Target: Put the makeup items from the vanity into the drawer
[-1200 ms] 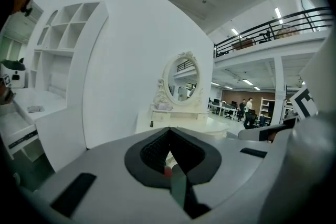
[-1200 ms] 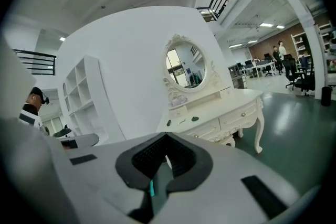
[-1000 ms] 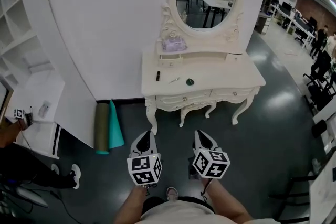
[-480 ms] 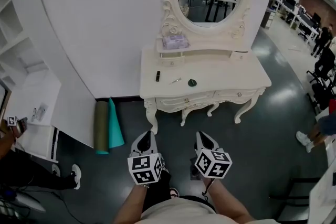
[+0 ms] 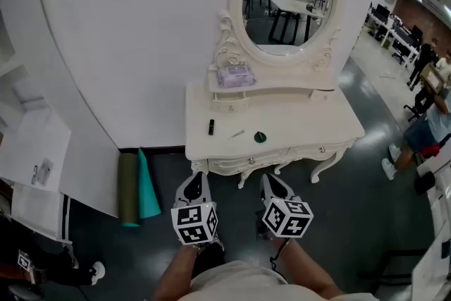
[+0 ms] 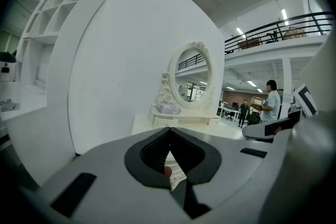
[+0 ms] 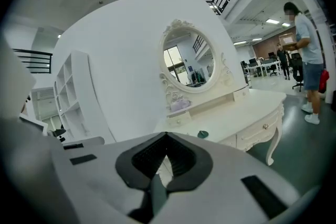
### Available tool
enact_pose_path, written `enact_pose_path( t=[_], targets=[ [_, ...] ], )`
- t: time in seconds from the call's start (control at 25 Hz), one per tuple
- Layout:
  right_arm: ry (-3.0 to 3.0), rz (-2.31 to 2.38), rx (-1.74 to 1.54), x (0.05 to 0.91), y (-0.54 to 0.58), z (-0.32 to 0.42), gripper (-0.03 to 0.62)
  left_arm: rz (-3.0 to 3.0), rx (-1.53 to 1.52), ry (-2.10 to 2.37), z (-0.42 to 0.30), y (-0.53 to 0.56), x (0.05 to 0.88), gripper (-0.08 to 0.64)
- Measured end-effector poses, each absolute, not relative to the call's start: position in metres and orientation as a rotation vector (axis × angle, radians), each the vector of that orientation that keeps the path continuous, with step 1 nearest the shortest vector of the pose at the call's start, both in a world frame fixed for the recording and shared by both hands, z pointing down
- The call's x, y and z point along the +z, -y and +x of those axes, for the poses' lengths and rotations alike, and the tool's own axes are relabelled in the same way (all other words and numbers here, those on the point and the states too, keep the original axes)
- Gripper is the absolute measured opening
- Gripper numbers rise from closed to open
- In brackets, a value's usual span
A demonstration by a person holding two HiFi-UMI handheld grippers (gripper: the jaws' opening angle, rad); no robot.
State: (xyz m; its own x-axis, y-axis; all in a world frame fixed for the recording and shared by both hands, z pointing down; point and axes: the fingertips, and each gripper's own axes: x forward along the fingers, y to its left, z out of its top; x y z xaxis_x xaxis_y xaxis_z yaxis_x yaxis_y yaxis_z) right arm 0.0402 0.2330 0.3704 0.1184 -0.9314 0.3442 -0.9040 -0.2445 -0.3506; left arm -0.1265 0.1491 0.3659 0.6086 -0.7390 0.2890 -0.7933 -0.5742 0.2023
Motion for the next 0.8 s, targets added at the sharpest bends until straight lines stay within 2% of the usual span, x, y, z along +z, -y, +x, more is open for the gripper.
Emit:
enact_pose_path(
  t=[0.8],
  targets=[
    [-1.916, -2.374, -0.755, 0.365, -0.056, 0.059, 0.017, 2.521, 0.231, 1.169, -0.094, 0.032, 0.373, 0.003]
  ],
)
